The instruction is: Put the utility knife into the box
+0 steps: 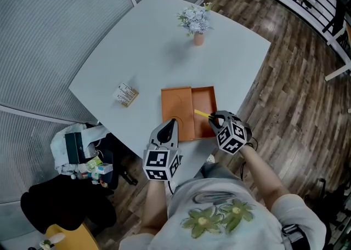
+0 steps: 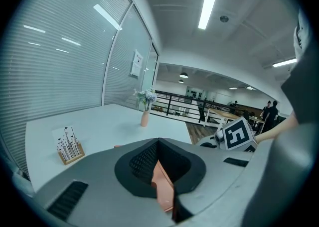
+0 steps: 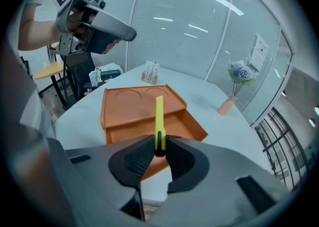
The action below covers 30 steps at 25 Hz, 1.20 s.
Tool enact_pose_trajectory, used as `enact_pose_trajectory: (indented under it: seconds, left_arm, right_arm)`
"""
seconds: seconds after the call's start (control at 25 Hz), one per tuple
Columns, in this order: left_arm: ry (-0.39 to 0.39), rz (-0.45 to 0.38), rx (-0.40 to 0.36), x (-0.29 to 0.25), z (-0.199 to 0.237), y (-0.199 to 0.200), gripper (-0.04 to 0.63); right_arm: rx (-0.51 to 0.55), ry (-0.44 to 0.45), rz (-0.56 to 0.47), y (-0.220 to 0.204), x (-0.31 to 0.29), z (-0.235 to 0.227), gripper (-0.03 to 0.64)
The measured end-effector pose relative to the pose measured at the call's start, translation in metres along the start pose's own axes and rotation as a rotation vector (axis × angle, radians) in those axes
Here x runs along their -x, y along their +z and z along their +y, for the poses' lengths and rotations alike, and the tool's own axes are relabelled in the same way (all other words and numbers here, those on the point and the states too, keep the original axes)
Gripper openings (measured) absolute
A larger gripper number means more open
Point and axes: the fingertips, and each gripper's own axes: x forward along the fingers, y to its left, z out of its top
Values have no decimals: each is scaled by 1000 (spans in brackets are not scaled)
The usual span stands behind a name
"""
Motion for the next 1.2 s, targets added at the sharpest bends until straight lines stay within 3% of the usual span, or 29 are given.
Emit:
enact_pose_trajectory:
  seconds: [1.2]
  left_arm:
    - [12, 21, 20, -4, 13, -7, 2]
  right_arm:
    - [126, 87, 203, -40, -47, 12, 75]
